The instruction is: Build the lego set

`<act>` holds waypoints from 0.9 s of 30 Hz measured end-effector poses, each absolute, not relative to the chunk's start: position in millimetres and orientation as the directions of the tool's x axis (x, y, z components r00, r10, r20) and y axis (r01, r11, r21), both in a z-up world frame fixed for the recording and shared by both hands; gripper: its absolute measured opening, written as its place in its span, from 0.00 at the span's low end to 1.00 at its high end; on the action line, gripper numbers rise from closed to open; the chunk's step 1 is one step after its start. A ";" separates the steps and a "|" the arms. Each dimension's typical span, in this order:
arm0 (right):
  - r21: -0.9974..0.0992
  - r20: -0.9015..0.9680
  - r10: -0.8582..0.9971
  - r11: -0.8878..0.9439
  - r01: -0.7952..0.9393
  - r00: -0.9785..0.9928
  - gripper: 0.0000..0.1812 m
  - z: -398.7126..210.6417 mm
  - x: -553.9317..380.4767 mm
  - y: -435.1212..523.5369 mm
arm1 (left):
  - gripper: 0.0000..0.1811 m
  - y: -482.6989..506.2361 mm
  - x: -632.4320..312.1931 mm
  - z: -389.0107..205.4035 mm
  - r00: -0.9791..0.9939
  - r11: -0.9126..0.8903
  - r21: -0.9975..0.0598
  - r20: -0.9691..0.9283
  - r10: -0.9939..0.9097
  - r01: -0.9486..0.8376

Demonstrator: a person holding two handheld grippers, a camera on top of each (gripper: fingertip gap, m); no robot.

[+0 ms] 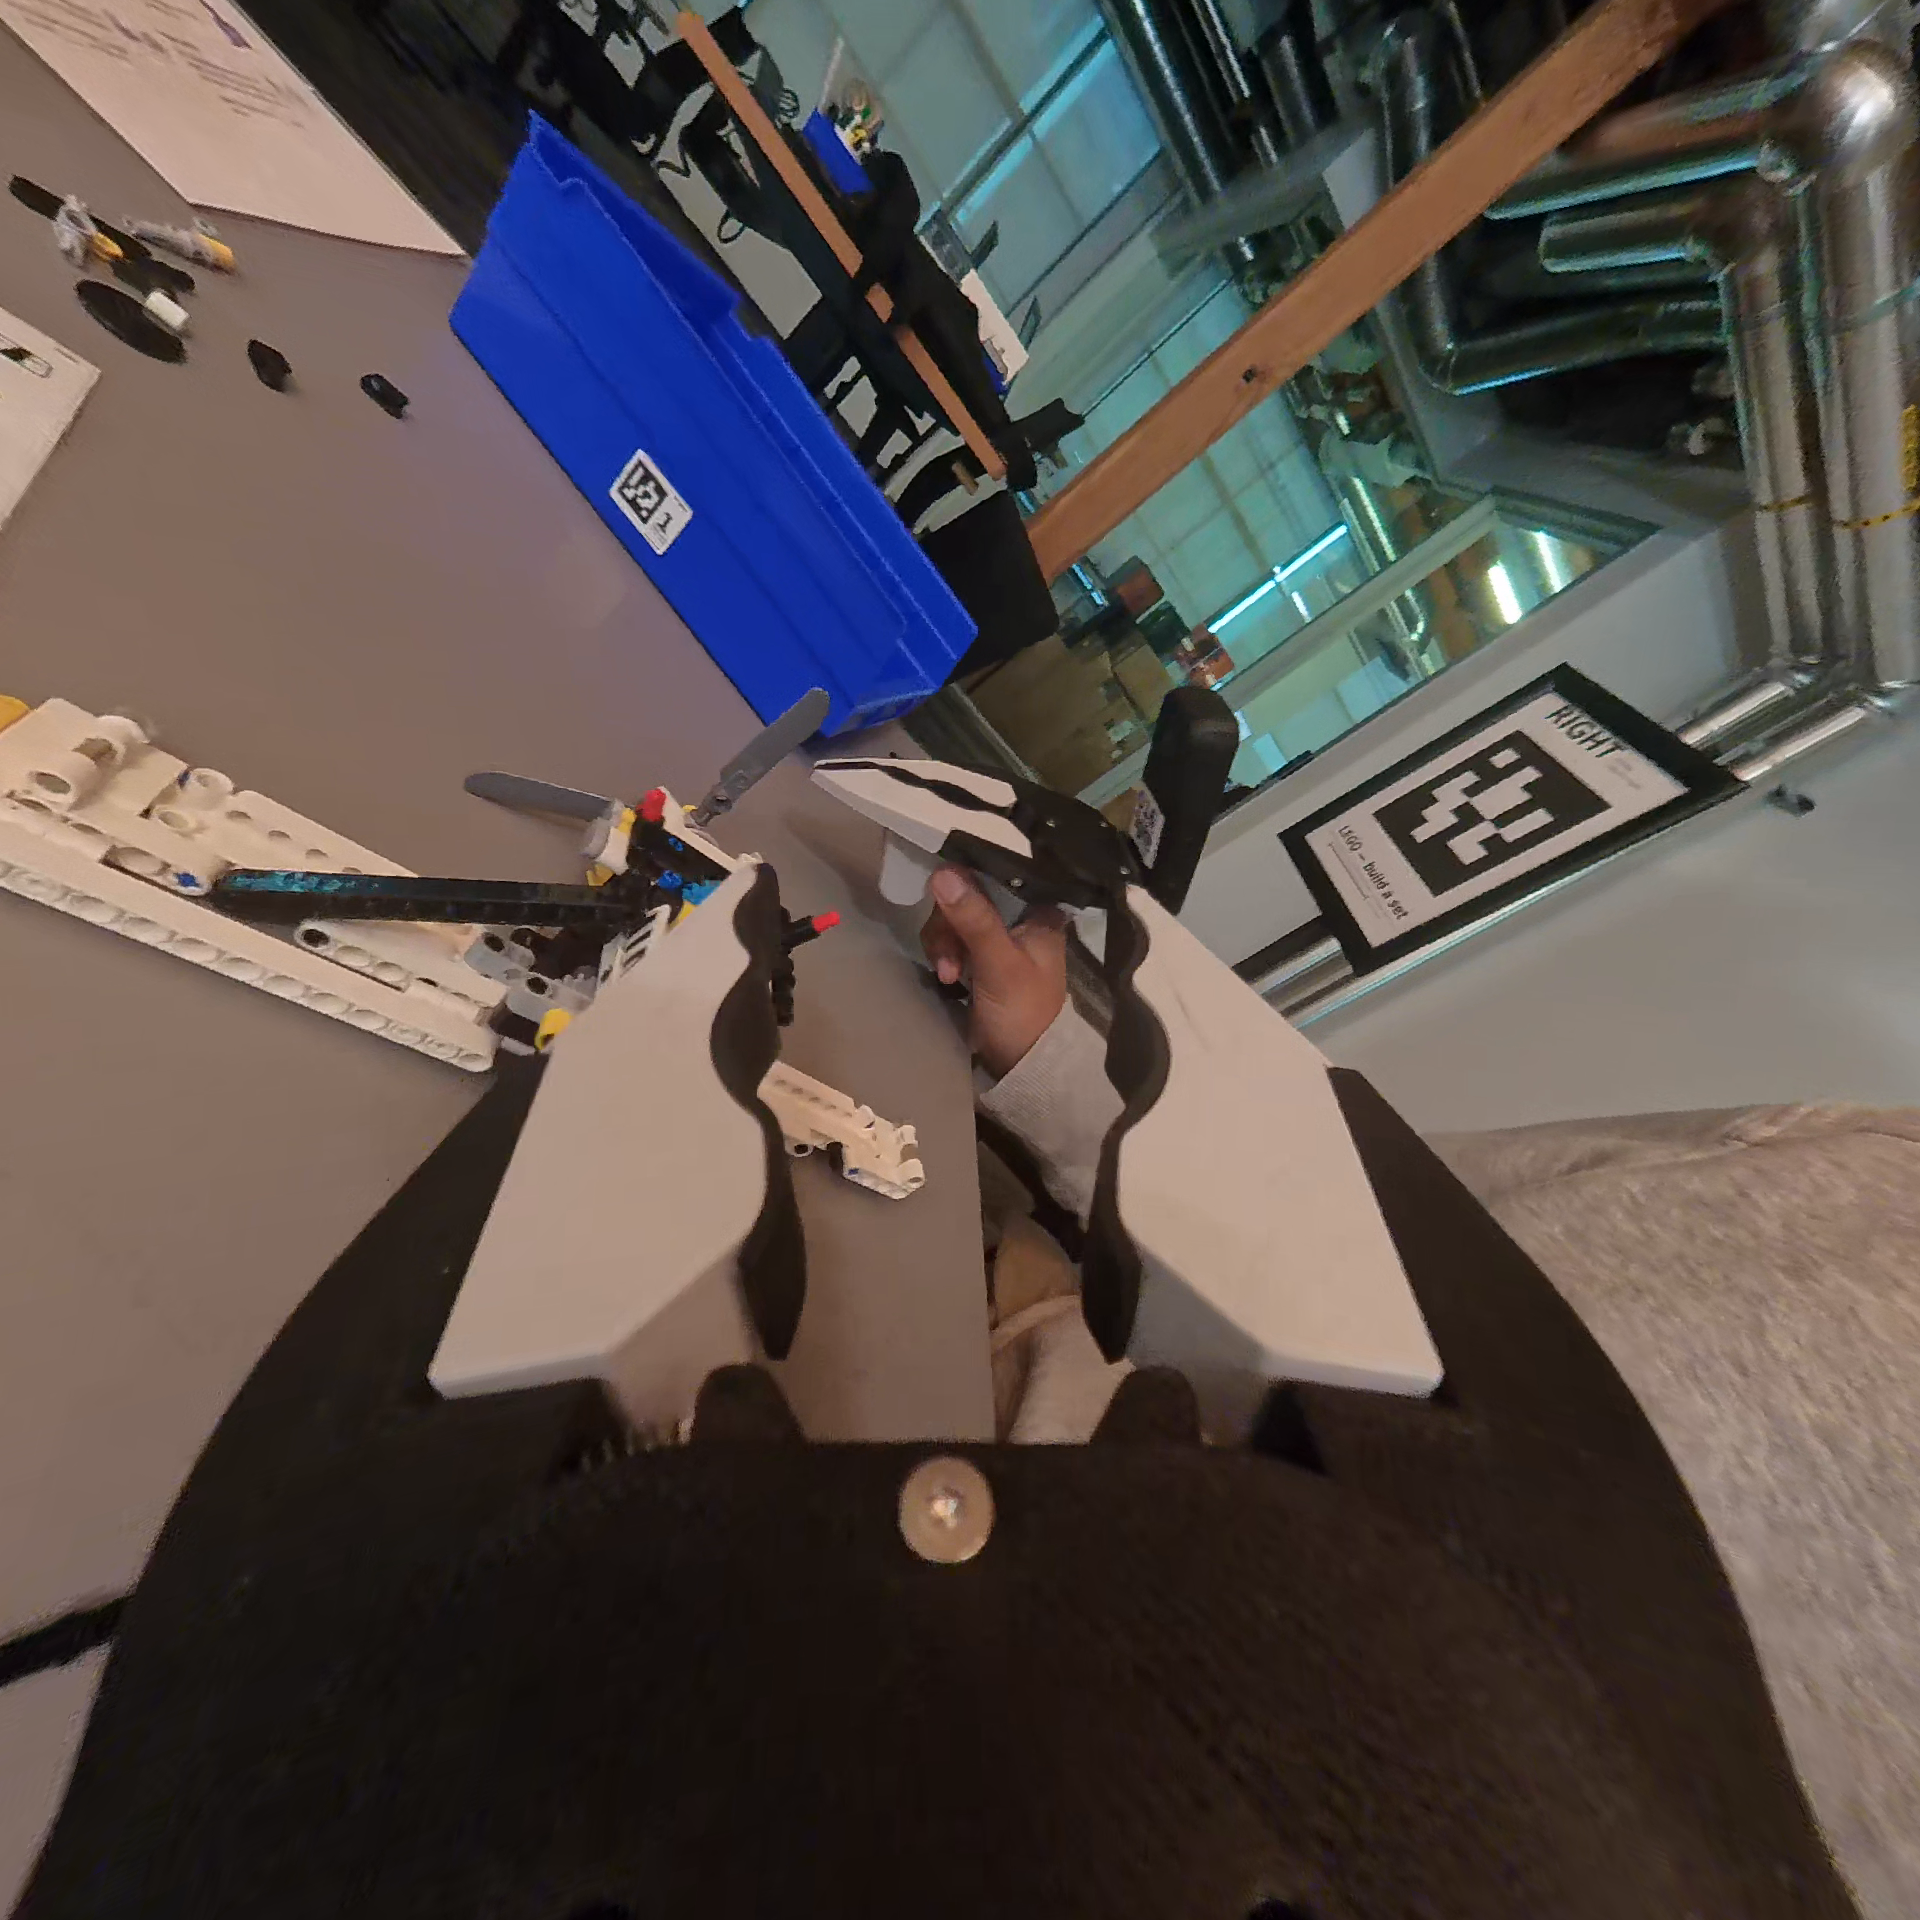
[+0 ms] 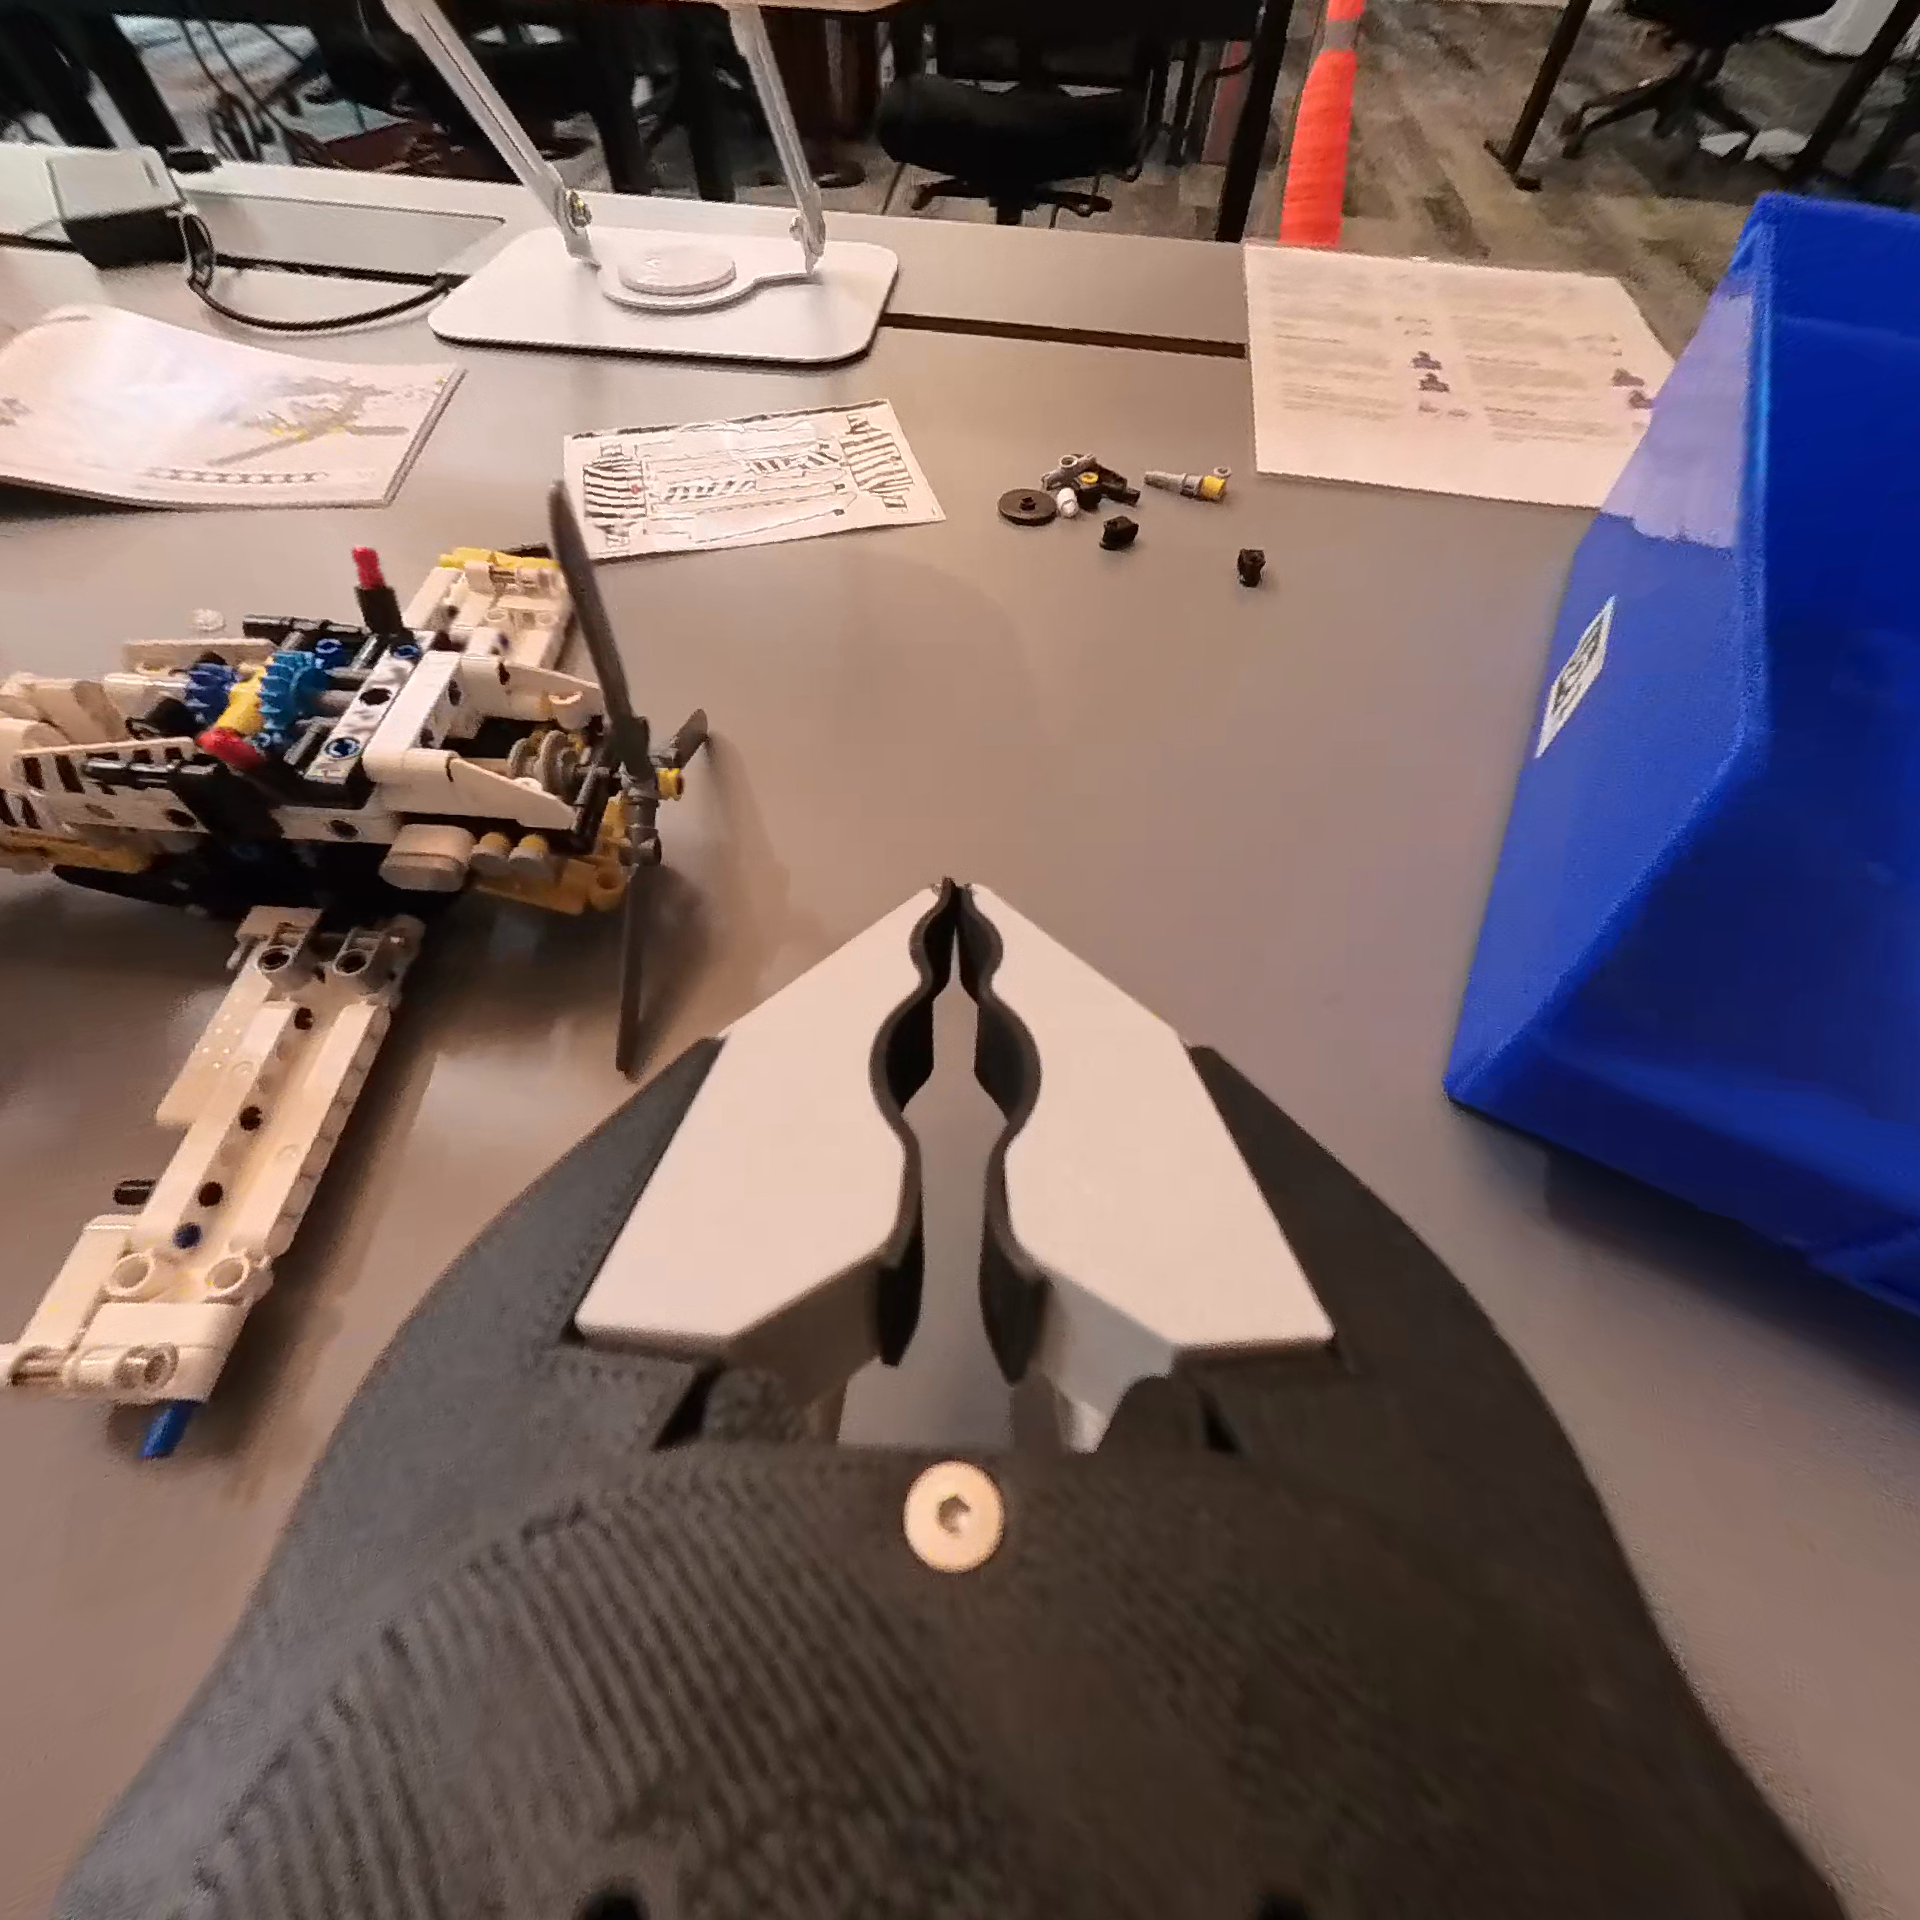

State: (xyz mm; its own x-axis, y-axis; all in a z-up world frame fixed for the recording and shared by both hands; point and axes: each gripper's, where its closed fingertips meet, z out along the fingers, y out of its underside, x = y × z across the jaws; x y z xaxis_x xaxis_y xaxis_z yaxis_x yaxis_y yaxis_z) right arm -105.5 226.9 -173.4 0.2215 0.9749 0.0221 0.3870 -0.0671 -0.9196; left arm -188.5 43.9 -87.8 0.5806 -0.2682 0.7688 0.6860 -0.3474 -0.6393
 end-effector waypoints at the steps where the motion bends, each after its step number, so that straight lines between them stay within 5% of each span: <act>1: -0.918 0.005 0.976 -0.082 0.387 0.219 0.00 -174.0 -105.6 227.3 | 0.33 44.2 -187.8 -87.6 0.569 -0.350 -0.630 0.776 -0.272 0.693; 21: -0.891 0.026 0.982 -0.063 0.451 0.188 0.00 -184.2 -110.0 222.8 | 0.36 41.3 -189.1 -86.5 0.561 -0.358 -0.620 0.785 -0.264 0.698; 27: -0.893 0.044 0.983 -0.043 0.448 0.181 0.00 -183.2 -110.3 220.5 | 0.31 13.5 -260.6 -107.2 0.760 -0.274 -0.723 0.648 0.052 0.635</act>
